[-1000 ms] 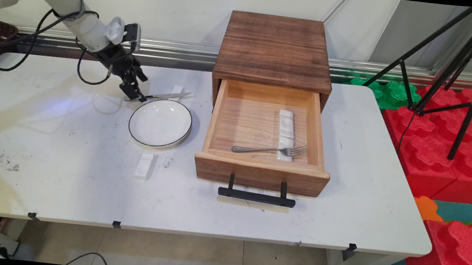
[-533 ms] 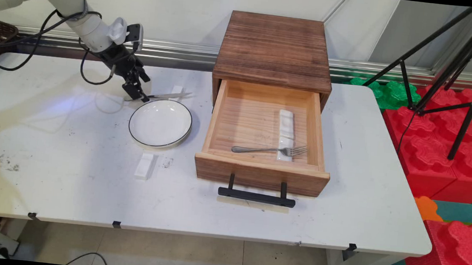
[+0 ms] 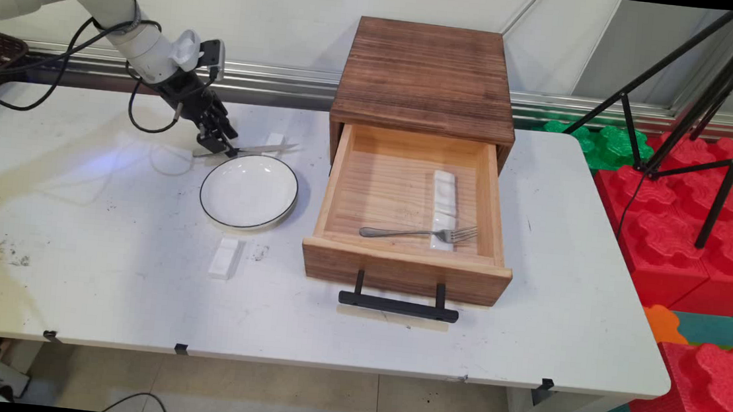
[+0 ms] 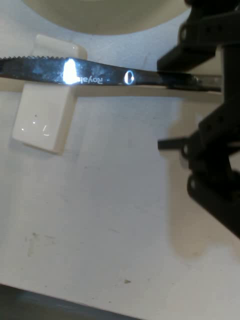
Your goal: Pick up the knife from the left of the white plate, then place the picked object into the drawer
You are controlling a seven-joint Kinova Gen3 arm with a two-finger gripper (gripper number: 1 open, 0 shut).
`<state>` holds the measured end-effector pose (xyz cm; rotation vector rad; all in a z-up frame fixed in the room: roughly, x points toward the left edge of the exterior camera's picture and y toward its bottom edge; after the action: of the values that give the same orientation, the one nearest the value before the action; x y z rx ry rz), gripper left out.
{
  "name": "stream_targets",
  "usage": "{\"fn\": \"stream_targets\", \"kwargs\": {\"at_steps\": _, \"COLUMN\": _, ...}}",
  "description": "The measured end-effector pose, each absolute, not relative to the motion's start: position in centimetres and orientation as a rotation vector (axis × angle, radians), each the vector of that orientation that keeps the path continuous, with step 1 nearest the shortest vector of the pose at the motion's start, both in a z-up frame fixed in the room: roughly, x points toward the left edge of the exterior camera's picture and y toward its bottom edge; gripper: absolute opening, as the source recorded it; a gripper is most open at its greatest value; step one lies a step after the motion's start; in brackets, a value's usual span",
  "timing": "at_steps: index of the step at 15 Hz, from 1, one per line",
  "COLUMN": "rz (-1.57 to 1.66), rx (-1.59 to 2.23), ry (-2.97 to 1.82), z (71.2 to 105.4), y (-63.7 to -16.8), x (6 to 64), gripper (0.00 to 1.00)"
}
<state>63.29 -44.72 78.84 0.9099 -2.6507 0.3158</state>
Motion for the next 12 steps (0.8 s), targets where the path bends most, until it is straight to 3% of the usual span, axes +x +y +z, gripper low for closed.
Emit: {"fn": "stream_targets", "kwargs": {"at_steps": 12, "rz": 0.290, "rx": 0.918, "ry": -2.642, "z": 78.71, "y": -44.75, "x": 63.24, "gripper": 0.00}}
